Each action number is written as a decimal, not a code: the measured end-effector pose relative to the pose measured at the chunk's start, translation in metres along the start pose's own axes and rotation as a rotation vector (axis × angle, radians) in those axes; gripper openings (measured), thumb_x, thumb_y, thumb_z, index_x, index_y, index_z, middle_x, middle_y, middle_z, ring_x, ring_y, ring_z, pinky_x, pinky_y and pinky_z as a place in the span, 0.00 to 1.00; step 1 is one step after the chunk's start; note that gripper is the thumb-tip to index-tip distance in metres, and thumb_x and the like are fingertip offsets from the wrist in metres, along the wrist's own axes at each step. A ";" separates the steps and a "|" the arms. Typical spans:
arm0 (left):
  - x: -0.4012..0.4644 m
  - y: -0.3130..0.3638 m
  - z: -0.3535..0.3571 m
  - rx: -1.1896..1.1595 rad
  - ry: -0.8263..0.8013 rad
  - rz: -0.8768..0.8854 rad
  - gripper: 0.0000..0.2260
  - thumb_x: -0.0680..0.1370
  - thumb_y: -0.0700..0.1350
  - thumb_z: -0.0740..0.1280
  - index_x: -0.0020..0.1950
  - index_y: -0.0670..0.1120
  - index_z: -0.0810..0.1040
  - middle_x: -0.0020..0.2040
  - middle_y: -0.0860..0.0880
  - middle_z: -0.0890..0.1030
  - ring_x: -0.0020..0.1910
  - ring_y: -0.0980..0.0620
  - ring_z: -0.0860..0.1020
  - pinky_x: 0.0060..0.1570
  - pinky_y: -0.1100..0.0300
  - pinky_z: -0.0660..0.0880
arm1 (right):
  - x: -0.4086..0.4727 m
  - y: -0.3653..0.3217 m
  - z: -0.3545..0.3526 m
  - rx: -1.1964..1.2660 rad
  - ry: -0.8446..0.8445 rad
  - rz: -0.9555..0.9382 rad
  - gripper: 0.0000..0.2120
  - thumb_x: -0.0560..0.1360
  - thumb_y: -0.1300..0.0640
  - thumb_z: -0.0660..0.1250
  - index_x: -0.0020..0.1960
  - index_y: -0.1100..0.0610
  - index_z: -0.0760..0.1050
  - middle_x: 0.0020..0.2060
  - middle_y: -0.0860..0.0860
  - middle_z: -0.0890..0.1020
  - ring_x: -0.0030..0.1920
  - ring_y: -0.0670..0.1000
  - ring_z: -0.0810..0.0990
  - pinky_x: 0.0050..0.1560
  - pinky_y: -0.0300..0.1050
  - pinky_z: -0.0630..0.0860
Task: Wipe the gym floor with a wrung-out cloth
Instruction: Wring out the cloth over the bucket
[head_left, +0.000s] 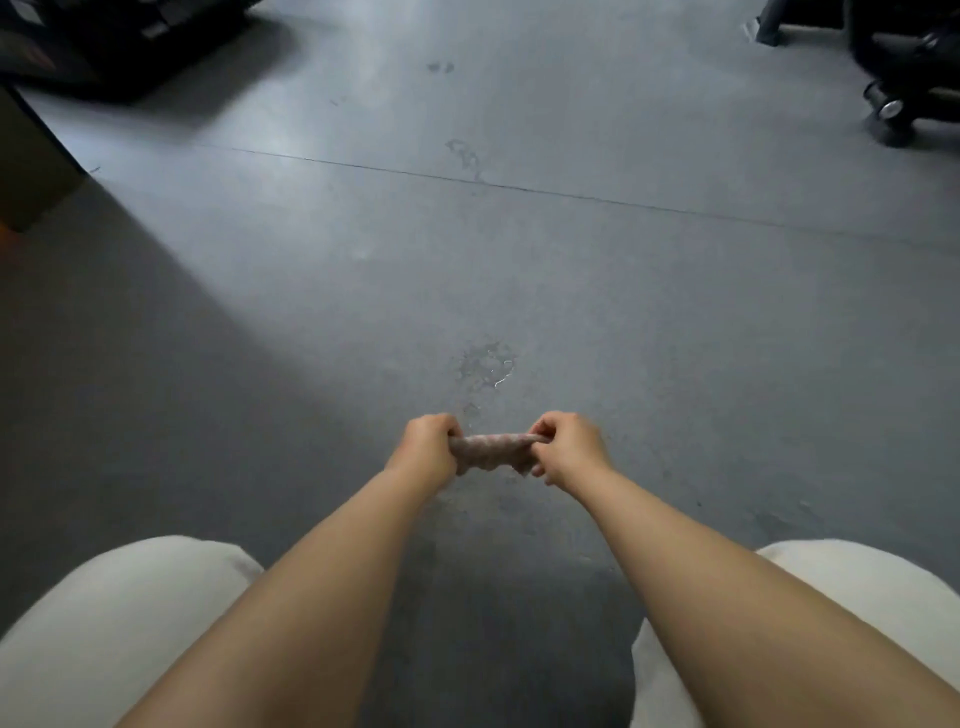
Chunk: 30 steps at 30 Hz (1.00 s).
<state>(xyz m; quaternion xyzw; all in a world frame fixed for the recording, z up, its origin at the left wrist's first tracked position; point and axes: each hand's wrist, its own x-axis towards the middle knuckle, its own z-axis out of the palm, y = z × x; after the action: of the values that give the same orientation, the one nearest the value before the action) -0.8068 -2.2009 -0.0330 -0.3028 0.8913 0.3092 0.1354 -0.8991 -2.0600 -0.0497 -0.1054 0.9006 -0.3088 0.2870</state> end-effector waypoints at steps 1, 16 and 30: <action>-0.008 0.000 0.001 0.005 0.006 -0.008 0.07 0.70 0.37 0.71 0.46 0.45 0.79 0.45 0.46 0.78 0.49 0.44 0.78 0.42 0.55 0.74 | -0.009 -0.001 -0.001 0.003 -0.003 -0.011 0.15 0.71 0.68 0.62 0.31 0.51 0.72 0.28 0.51 0.78 0.27 0.48 0.79 0.29 0.41 0.77; -0.074 0.001 -0.012 -0.160 0.270 -0.022 0.07 0.77 0.37 0.59 0.51 0.45 0.75 0.53 0.39 0.78 0.51 0.41 0.76 0.43 0.58 0.70 | -0.078 -0.002 0.006 0.247 0.060 -0.048 0.11 0.75 0.64 0.65 0.36 0.54 0.70 0.38 0.58 0.80 0.29 0.53 0.79 0.22 0.43 0.76; 0.032 -0.062 0.050 -0.277 0.005 -0.299 0.15 0.75 0.32 0.59 0.37 0.47 0.81 0.52 0.42 0.80 0.48 0.42 0.79 0.46 0.61 0.71 | 0.043 0.027 0.072 0.077 -0.191 0.198 0.11 0.76 0.58 0.67 0.38 0.54 0.68 0.29 0.53 0.75 0.24 0.49 0.73 0.21 0.40 0.71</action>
<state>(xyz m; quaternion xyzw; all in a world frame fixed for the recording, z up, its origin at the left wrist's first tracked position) -0.7906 -2.2220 -0.1144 -0.4485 0.7856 0.4044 0.1345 -0.8922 -2.0905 -0.1320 -0.0341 0.8628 -0.3018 0.4043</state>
